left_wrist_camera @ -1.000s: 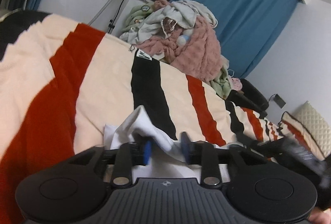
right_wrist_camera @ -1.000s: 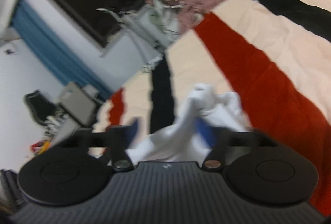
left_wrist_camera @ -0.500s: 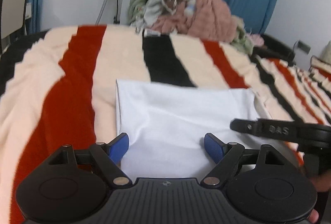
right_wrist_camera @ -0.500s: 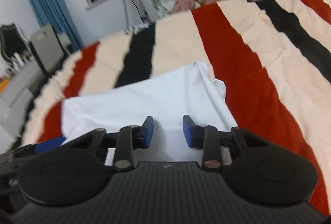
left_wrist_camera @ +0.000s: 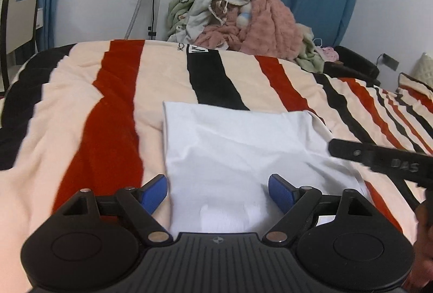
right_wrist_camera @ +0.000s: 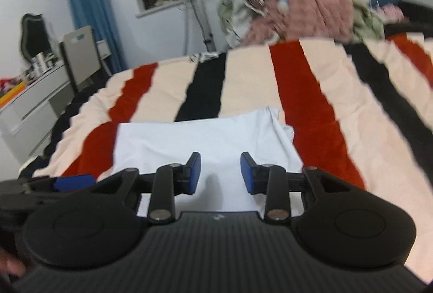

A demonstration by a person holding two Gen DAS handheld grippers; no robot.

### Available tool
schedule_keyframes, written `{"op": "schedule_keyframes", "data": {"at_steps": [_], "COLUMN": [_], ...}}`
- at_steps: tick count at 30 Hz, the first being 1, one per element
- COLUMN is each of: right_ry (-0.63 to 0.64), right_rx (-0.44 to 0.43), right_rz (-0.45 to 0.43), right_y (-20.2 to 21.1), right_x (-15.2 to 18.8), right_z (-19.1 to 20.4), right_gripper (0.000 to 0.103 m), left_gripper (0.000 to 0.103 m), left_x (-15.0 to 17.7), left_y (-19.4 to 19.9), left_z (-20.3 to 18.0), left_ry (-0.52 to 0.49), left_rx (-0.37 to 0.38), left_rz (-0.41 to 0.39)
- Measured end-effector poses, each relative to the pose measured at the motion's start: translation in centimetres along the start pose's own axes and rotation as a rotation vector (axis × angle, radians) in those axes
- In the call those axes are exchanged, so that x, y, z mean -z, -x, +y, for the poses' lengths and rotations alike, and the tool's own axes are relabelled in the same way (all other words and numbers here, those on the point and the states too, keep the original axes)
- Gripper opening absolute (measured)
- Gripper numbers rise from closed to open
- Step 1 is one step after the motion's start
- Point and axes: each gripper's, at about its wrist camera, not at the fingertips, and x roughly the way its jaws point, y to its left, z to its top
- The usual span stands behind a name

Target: Fold clothes

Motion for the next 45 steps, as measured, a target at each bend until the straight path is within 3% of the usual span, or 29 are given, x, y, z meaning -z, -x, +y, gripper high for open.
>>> {"op": "schedule_keyframes", "data": {"at_steps": [3, 8, 12, 16, 18, 20, 21, 25, 27, 30, 33, 37, 40, 41, 45], "right_ry": [0.022, 0.019, 0.04, -0.082, -0.221, -0.411, -0.525, -0.883, -0.993, -1.086, -1.14, -1.204, -1.175, -1.164, -1.132], "right_rx": [0.008, 0.047, 0.067, 0.065, 0.031, -0.055, -0.113, -0.304, -0.339, -0.355, -0.284, -0.253, -0.223, -0.214, -0.204], "right_rz": [0.022, 0.13, 0.125, 0.064, 0.028, 0.011, 0.005, 0.052, 0.094, 0.149, 0.154, 0.121, 0.107, 0.106, 0.092], "right_y": [1.5, -0.6, -0.6, 1.6, 3.2, 4.4, 5.0, 5.2, 4.4, 2.8, 1.7, 0.4, 0.2, 0.1, 0.6], "right_x": [1.0, 4.0, 4.4, 4.1, 3.9, 4.4, 5.0, 7.9, 9.2, 10.4, 11.5, 12.1, 11.9, 11.9, 11.8], "right_z": [0.4, 0.6, 1.2, 0.3, -0.9, -2.5, -3.4, -5.9, -6.3, -6.6, -7.0, -7.7, -7.6, -7.6, -7.6], "right_gripper": [0.036, 0.033, 0.034, 0.035, 0.043, 0.081, 0.086, 0.086, 0.086, 0.085, 0.077, 0.068, 0.06, 0.052, 0.033], "left_gripper": [0.083, 0.084, 0.084, 0.084, 0.084, 0.085, 0.087, 0.089, 0.088, 0.086, 0.08, 0.075, 0.067, 0.061, 0.051], "left_x": [0.8, 2.6, 3.3, 3.2, 3.1, 3.1, 3.2, 4.4, 5.2, 6.1, 6.6, 6.8, 6.8, 6.8, 7.1], "left_y": [1.3, 0.9, 1.0, 3.5, 5.2, 7.0, 7.9, 8.6, 7.8, 5.2, 2.5, 0.7, 0.7, 0.8, 1.2], "left_z": [0.1, -0.2, 0.5, 1.1, 1.4, 2.0, 2.4, 3.8, 4.5, 5.2, 6.0, 7.1, 7.3, 7.3, 7.4], "left_ry": [0.015, 0.014, 0.091, 0.146, 0.195, 0.27, 0.314, 0.498, 0.588, 0.696, 0.771, 0.874, 0.863, 0.853, 0.856], "left_rx": [-0.009, -0.033, -0.039, -0.057, -0.051, -0.006, 0.029, 0.203, 0.281, 0.332, 0.349, 0.35, 0.336, 0.323, 0.314], "left_rz": [0.001, 0.043, 0.052, 0.032, 0.015, -0.009, -0.017, 0.016, 0.066, 0.143, 0.142, 0.108, 0.088, 0.088, 0.077]}}
